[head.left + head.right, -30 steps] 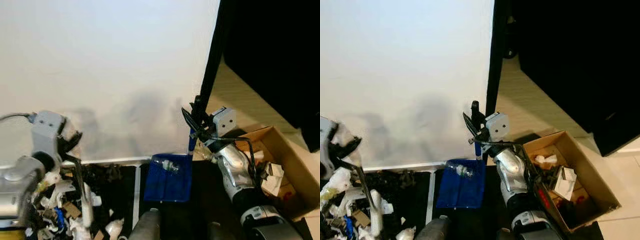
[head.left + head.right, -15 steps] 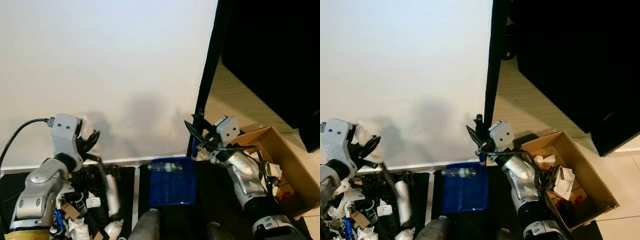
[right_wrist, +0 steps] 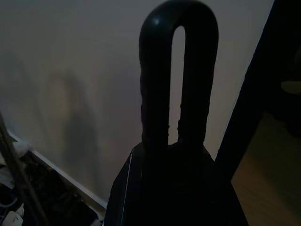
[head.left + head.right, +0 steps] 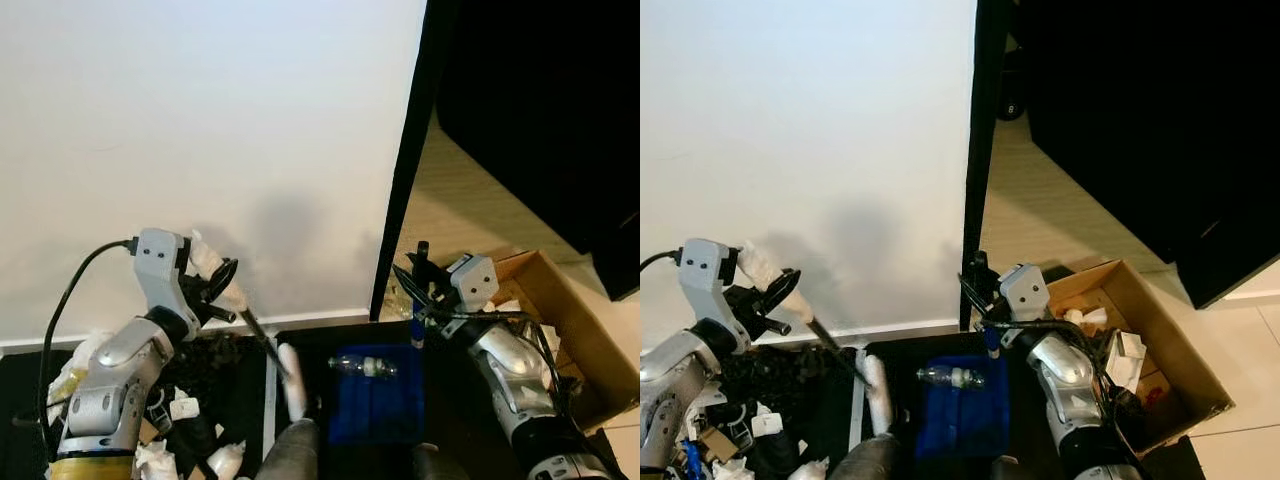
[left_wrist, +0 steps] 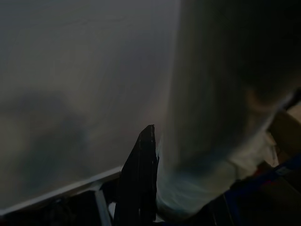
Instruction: Sweep floor
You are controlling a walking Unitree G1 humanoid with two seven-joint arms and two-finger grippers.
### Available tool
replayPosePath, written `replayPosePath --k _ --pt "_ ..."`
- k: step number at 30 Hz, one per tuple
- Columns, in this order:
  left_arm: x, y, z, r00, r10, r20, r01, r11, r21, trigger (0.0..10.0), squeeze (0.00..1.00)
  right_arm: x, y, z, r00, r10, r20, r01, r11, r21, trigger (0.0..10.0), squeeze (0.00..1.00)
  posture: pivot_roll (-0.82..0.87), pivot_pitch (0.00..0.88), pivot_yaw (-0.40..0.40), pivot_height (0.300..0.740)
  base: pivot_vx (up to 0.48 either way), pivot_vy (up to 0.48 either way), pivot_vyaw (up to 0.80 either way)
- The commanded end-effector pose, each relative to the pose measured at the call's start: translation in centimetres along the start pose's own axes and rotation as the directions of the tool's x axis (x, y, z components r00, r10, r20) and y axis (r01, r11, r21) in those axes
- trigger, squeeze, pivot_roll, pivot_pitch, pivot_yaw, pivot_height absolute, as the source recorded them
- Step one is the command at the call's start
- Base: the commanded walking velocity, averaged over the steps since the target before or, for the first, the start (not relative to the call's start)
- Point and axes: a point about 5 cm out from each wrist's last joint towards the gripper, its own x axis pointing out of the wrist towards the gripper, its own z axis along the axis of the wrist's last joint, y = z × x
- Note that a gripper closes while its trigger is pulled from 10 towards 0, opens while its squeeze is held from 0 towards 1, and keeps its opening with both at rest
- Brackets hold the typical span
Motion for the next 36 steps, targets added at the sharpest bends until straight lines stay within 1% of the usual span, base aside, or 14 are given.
replayPosePath --k 1,6,8,12,16,17,20,23,25,29,31,32,36 --pt "-0.1 0.0 0.2 1.000 -0.002 0.020 0.002 1.000 0.003 10.0 0.00 0.3 0.5 -0.2 1.000 0.021 -0.012 -0.022 0.999 -0.041 10.0 0.00 0.29 0.179 0.065 0.740 0.000 0.000 0.00" --pt "-0.1 0.3 0.1 1.000 0.005 0.015 -0.005 1.000 0.009 10.0 0.00 0.8 0.8 -0.4 1.000 0.015 -0.017 -0.016 0.998 -0.057 10.0 0.00 0.30 0.186 0.069 0.740 0.000 0.000 0.00" --pt "0.0 0.3 0.0 1.000 0.007 0.011 -0.007 1.000 0.012 10.0 0.00 1.3 1.1 -0.3 1.000 0.001 -0.011 -0.002 0.998 -0.060 10.0 0.00 0.30 0.187 0.072 0.740 0.000 0.000 0.00" --pt "0.1 0.3 -0.6 1.000 0.004 -0.028 -0.003 1.000 0.012 10.0 0.00 2.4 1.9 -0.2 0.999 -0.047 0.001 0.048 0.998 -0.038 10.0 0.00 0.33 0.202 0.093 0.740 0.000 0.000 0.00" --pt "0.0 0.1 -0.8 0.999 -0.016 -0.042 0.016 1.000 0.009 10.0 0.00 2.9 2.5 -0.1 0.999 -0.046 0.010 0.046 0.997 -0.055 10.0 0.00 0.33 0.207 0.099 0.740 0.000 0.000 0.00" --pt "-0.1 0.1 -0.9 0.998 -0.024 -0.053 0.025 1.000 0.013 10.0 0.00 3.3 3.0 0.1 0.999 -0.022 0.025 0.024 0.996 -0.081 10.0 0.00 0.34 0.212 0.105 0.740 0.000 0.000 0.00" --pt "-0.1 0.3 -0.7 0.998 -0.026 -0.050 0.027 1.000 0.011 10.0 0.00 3.4 3.3 0.6 0.998 -0.006 0.058 0.012 0.995 -0.099 10.0 0.00 0.35 0.211 0.105 0.740 0.000 0.000 0.00" --pt "-0.2 0.4 -0.7 0.999 -0.025 -0.048 0.026 1.000 0.011 10.0 0.00 3.4 3.4 0.6 0.998 -0.009 0.065 0.016 0.995 -0.102 10.0 0.00 0.34 0.215 0.106 0.740 0.000 0.000 0.00" --pt "-0.2 0.5 -0.8 0.998 -0.021 -0.052 0.021 1.000 0.008 10.0 0.00 3.1 3.6 0.2 0.999 -0.001 0.047 0.007 0.992 -0.128 10.0 0.00 0.34 0.218 0.111 0.740 0.000 0.000 0.00" --pt "-0.1 0.2 -1.0 0.998 -0.031 -0.057 0.031 1.000 0.001 10.0 0.00 3.1 4.0 -0.2 0.999 0.003 0.032 0.001 0.991 -0.134 10.0 0.00 0.34 0.218 0.117 0.740 0.000 0.000 0.00" --pt "-0.1 0.1 -1.0 0.998 -0.039 -0.057 0.039 0.999 0.002 10.0 0.00 3.4 4.0 0.0 0.999 -0.011 0.042 0.016 0.991 -0.131 10.0 0.00 0.34 0.224 0.119 0.740 0.000 0.000 0.00" --pt "-0.1 0.0 -0.8 0.997 -0.050 -0.058 0.050 0.999 0.005 10.0 0.00 4.3 4.1 0.6 0.996 -0.042 0.073 0.051 0.991 -0.122 10.0 0.00 0.36 0.229 0.127 0.740 0.000 0.000 0.00" --pt "-0.2 0.1 -0.6 0.997 -0.054 -0.059 0.055 0.998 0.005 10.0 0.00 4.8 4.4 1.0 0.995 -0.046 0.089 0.056 0.992 -0.113 10.0 0.00 0.36 0.228 0.127 0.740 0.000 0.000 0.00"
